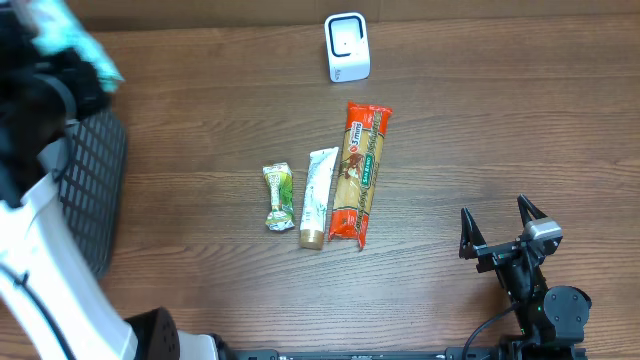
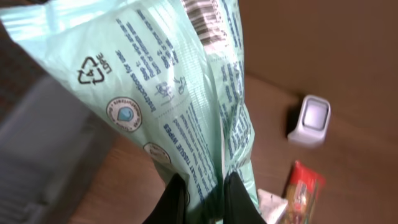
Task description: Scan the item barcode
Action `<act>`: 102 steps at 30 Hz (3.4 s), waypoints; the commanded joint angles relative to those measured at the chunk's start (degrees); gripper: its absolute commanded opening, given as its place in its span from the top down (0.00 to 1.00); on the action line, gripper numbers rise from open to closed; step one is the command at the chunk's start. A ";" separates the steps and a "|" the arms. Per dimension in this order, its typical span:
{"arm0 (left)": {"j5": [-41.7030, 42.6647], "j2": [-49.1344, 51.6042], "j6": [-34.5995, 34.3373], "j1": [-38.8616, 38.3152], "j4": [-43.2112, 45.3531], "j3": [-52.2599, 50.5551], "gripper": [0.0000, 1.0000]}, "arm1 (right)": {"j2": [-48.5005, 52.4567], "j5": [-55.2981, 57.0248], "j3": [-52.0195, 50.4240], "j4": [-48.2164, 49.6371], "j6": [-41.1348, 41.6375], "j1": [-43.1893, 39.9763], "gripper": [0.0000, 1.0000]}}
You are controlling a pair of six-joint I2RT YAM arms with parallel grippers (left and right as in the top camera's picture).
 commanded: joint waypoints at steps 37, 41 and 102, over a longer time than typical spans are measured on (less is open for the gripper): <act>0.48 2.05 4.35 -23.50 33.00 -60.65 0.61 | -0.48 0.20 -0.61 0.33 0.11 0.31 0.00; 0.46 1.97 4.35 -23.47 29.79 -56.00 0.34 | -0.48 0.20 -0.61 0.33 0.09 0.31 0.00; -6.01 -13.44 1.99 -1.33 13.05 -41.53 0.00 | -0.48 0.20 -0.61 0.33 0.11 0.31 0.00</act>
